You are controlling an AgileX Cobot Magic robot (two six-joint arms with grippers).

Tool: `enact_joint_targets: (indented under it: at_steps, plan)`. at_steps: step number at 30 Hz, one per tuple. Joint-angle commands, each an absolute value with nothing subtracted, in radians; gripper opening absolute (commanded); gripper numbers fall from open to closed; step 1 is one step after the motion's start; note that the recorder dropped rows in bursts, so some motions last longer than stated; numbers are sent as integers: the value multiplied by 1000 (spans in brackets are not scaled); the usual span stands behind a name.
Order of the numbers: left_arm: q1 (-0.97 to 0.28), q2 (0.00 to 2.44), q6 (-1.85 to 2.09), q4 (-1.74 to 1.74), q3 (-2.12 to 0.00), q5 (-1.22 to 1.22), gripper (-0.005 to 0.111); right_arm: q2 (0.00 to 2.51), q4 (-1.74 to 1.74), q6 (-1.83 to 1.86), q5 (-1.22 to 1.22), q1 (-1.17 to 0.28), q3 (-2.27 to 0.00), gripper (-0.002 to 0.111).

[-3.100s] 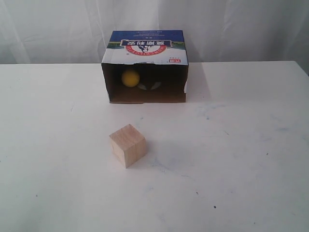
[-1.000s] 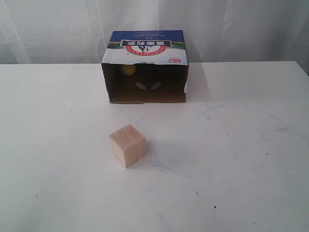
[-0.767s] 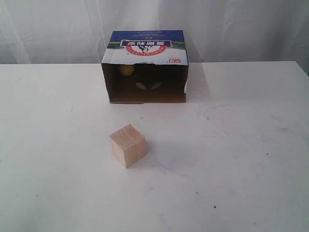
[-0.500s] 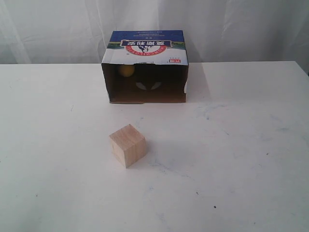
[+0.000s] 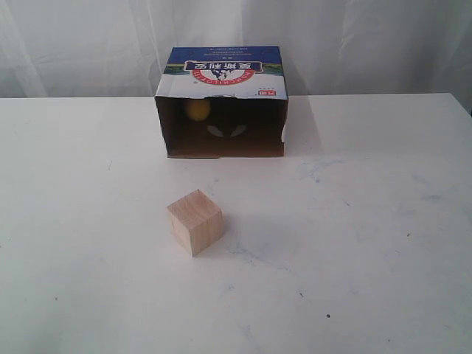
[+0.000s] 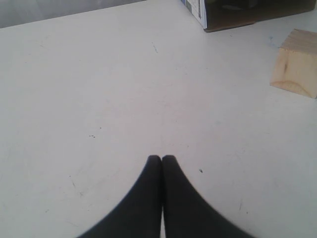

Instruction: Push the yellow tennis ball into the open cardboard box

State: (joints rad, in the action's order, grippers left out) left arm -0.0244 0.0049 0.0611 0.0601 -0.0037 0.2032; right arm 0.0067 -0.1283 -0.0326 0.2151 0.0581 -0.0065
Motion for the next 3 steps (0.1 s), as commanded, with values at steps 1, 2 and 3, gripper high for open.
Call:
enact_joint_targets:
  at_steps: [1,2,3]
  plan:
    - [-22,0,52,63,0,206,0,0,-128,-23,215,64,0,0]
    - [-22,0,52,63,0,206,0,0,-128,-23,215,64,0,0]
    - [-22,0,52,63,0,206,0,0,-128,-23,215,64,0,0]
